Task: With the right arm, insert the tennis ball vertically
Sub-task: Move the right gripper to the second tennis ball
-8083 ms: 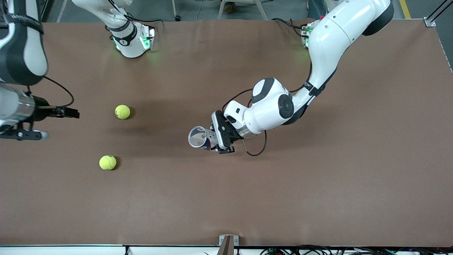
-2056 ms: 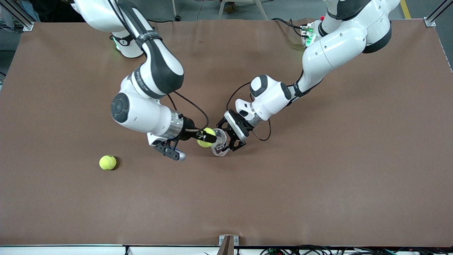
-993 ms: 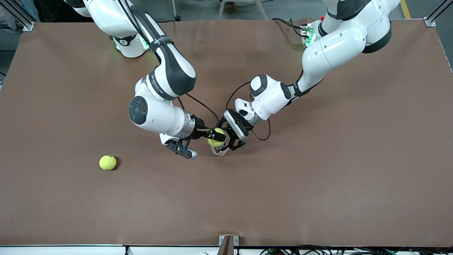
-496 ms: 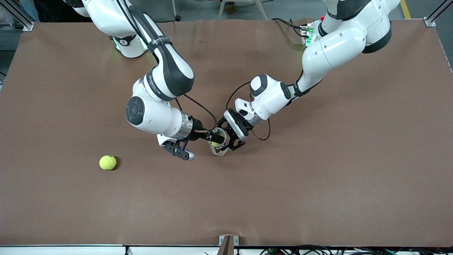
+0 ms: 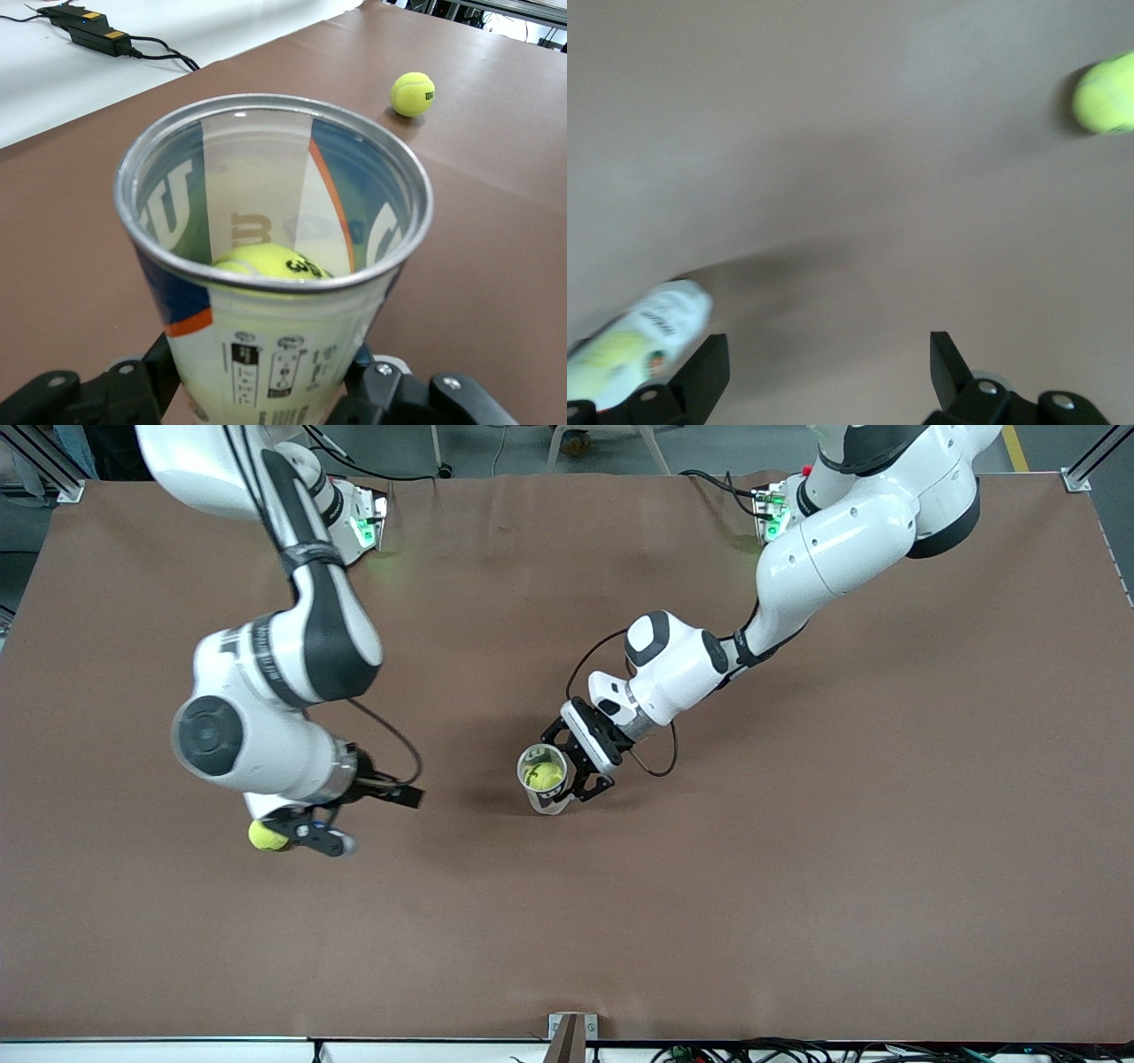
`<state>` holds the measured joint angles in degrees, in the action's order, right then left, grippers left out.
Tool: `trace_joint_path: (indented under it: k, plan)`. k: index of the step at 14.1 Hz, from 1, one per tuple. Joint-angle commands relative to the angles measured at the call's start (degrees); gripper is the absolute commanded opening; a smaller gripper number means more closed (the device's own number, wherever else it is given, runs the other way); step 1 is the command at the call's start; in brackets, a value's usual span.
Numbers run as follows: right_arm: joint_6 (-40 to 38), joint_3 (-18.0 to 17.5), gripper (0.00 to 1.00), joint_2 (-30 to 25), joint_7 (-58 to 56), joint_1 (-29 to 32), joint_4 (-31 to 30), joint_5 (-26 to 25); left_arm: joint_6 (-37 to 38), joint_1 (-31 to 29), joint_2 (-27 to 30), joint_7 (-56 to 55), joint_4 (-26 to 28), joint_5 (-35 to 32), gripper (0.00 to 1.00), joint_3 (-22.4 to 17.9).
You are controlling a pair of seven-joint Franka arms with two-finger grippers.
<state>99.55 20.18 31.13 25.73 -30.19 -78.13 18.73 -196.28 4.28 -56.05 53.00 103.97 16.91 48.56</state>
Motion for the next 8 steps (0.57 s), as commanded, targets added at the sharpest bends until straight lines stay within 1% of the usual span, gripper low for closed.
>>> trace_joint_path:
  k: [1, 2, 4, 6, 7, 8]
  plan:
    - [-3.04, 0.03, 1.00, -1.34, -12.23, 5.91, -0.97, -1.50, 0.02, -1.20, 0.33, 0.79, 1.32, -0.47, 0.74, 0.92]
    - [-3.05, 0.12, 1.00, -1.08, -16.72, 8.11, -1.41, -1.50, 0.02, -1.20, 0.33, 0.79, 1.32, -0.47, 0.75, 0.92]
    - [-2.88, 0.12, 1.00, -0.99, -20.35, 10.58, -3.68, -1.76, 0.02, -1.20, 0.33, 0.79, 1.32, -0.47, 0.75, 0.92]
    - [-1.74, 0.12, 1.00, -0.64, -24.30, 11.82, -6.24, -3.77, 0.02, -1.20, 0.33, 0.79, 1.32, -0.47, 0.76, 0.92]
    - [0.70, 0.12, 1.00, -0.46, -26.93, 12.34, -8.33, -5.18, 0.02, -1.20, 0.33, 0.79, 1.32, -0.47, 0.76, 0.92]
    - [3.51, 0.12, 1.00, -0.55, -29.92, 13.31, -11.05, -5.54, 0.02, -1.20, 0.33, 0.79, 1.32, -0.47, 0.76, 0.92]
